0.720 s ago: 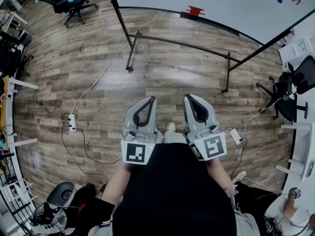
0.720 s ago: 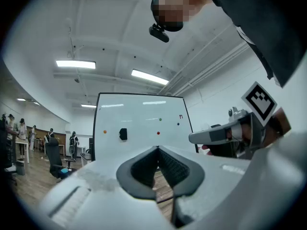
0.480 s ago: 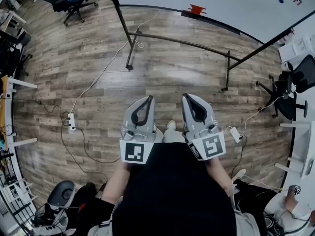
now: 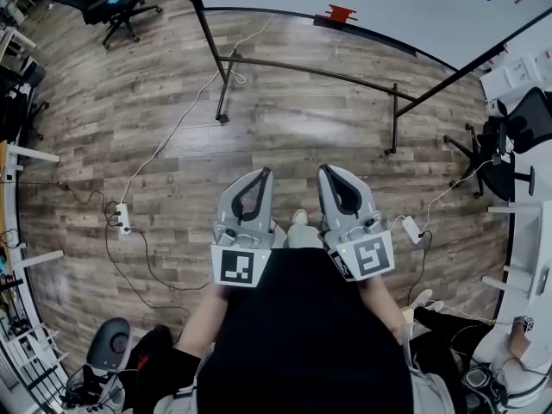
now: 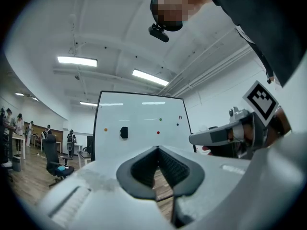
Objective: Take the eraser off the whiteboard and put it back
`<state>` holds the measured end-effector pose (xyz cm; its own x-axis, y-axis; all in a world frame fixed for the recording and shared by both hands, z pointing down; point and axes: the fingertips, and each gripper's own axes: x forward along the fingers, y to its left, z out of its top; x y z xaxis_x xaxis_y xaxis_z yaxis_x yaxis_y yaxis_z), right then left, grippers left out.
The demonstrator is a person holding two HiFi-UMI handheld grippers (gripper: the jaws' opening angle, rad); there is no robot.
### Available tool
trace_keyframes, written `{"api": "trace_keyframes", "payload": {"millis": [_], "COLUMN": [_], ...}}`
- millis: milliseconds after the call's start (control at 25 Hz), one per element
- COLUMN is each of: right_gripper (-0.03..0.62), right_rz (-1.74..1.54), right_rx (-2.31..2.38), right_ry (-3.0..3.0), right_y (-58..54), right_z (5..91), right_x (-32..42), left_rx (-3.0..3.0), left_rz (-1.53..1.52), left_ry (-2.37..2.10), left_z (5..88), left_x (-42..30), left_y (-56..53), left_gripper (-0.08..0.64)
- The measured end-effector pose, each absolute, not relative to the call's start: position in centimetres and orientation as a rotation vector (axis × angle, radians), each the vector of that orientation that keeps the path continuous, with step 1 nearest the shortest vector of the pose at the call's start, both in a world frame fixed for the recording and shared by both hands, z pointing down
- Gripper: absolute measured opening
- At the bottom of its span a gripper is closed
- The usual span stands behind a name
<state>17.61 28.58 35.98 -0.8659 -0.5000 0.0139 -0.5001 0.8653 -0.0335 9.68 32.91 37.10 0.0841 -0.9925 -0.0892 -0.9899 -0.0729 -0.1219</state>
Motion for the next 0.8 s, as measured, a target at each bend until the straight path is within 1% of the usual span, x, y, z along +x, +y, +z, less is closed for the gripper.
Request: {"api": "trace_keyframes", "payload": {"millis": [440,800], "right_gripper": [0.002,0.002], "right_rz": [0.099,0.041], "right_rx": [0.832,0.833], "right_ry": [-3.07,-3.048], "right_y": [29.8,29.2], "right_z": [36.3,36.4], "right_x": [15.3,13.1], "left_rx": [-2.176,-2.166], "left_rz": [-0.036,-0.027], "left_ry": [2.02,2.028], "left_z": [37.4,37.3], "left_x": [6.6,4.4], "left_y": [34.1,33.4], "left_gripper": [0.002,0.002]}}
